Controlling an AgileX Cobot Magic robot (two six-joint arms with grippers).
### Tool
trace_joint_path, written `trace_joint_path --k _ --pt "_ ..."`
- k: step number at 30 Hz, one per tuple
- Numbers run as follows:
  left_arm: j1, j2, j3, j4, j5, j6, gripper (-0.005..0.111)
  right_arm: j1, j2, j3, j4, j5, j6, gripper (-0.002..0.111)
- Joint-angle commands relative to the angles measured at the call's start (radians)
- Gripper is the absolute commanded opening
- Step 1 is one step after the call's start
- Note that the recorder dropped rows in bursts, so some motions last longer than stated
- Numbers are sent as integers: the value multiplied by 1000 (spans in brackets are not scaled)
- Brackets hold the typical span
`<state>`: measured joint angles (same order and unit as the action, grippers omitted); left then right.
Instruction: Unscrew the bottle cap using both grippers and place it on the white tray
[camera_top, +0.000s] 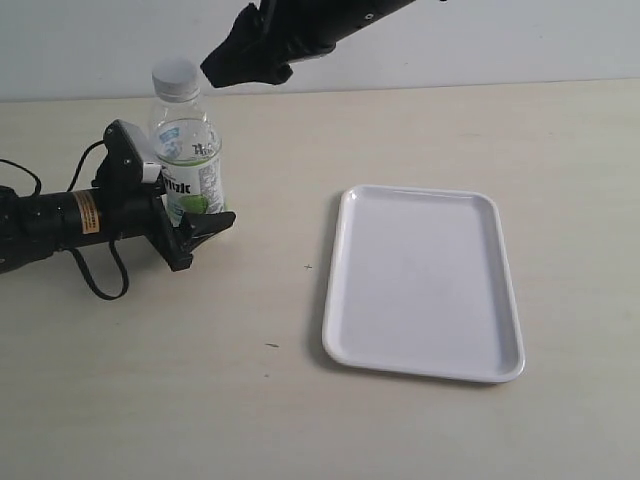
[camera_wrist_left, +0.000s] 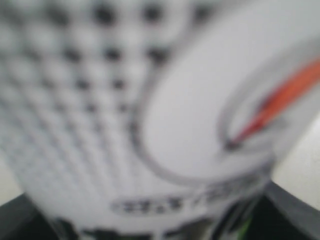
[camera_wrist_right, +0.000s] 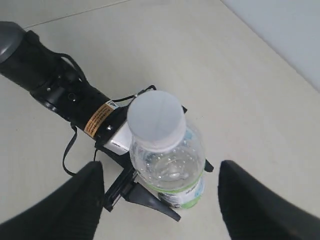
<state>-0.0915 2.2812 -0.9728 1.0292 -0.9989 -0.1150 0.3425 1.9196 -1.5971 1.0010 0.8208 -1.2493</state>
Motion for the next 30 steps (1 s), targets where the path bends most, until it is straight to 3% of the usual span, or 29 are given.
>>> trace_joint_path --k 1,15,30 --pt "-2 6 5 38 96 3 0 61 5 5 8 -59 -154 64" --pt "-10 6 5 45 85 -1 0 112 74 5 73 -290 -241 64" --pt "-15 6 5 45 85 -1 0 112 101 5 232 -295 -221 64"
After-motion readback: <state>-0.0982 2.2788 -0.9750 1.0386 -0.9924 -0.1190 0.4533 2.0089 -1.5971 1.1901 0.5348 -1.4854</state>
